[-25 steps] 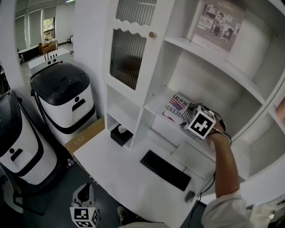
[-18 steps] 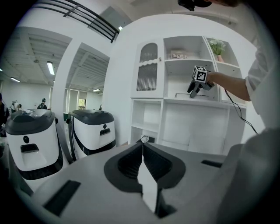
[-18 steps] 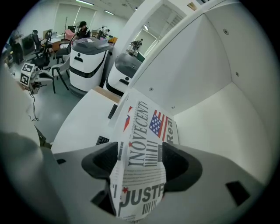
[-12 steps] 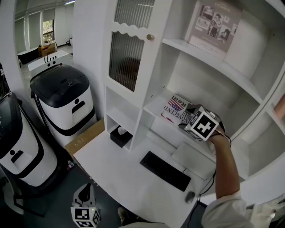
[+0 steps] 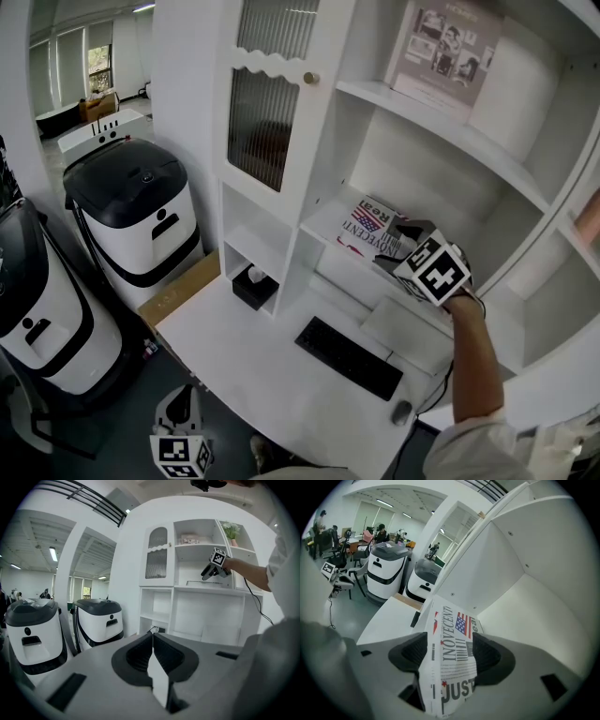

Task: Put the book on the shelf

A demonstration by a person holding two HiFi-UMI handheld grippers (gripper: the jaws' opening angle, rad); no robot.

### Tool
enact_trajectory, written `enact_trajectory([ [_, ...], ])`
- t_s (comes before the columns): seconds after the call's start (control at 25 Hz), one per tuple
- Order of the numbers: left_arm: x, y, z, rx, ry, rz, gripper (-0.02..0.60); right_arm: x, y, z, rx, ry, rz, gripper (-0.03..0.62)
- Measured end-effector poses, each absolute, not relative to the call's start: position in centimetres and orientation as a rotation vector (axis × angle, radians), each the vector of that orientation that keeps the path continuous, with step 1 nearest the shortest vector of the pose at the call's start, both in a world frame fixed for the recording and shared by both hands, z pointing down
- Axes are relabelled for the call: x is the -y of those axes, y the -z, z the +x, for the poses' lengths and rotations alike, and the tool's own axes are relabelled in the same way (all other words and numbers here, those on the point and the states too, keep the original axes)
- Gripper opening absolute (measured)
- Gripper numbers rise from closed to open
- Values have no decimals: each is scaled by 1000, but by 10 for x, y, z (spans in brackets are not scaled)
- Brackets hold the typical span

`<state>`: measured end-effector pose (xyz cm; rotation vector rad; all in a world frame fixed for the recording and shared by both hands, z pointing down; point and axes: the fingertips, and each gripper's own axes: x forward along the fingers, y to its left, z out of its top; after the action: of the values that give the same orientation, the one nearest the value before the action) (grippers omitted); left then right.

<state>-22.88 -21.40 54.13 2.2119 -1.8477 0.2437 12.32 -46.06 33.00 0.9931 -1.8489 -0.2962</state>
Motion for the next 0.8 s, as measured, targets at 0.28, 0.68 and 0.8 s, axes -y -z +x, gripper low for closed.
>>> enact_trajectory([
  [0.28, 209, -535, -233, 1860, -238, 2219, 12, 437, -307, 110, 1997, 374, 1134, 287],
  [0.68, 205, -526, -238, 1877, -234, 2229, 12, 397, -287, 100, 2298, 435, 1408, 253],
  [0.8, 205, -522, -240, 1881, -233, 2237, 12, 387, -290, 103, 2363, 439, 1488, 238],
])
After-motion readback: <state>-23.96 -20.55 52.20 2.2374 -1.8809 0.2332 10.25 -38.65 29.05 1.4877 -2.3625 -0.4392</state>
